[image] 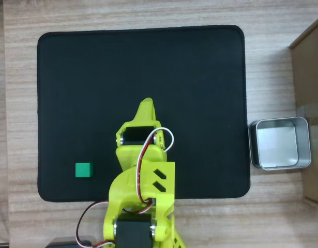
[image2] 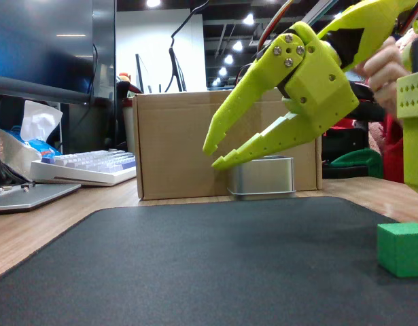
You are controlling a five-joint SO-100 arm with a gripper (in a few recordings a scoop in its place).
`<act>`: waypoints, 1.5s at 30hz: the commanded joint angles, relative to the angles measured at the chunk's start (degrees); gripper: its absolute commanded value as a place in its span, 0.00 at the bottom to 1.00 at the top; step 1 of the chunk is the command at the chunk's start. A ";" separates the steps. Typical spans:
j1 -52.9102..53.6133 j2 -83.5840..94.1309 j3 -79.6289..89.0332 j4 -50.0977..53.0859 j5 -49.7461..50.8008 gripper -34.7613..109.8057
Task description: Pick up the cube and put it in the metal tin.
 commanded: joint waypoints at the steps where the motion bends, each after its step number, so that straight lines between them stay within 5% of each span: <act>1: 1.67 7.56 -0.62 9.49 -1.49 0.26; 13: -1.85 7.38 -16.87 16.17 -1.85 0.35; 28: -10.55 -26.72 -36.56 25.58 -37.09 0.42; 31: -14.59 -32.34 -36.74 27.60 -41.13 0.49; 45: -30.41 -43.59 -27.42 21.09 -46.76 0.49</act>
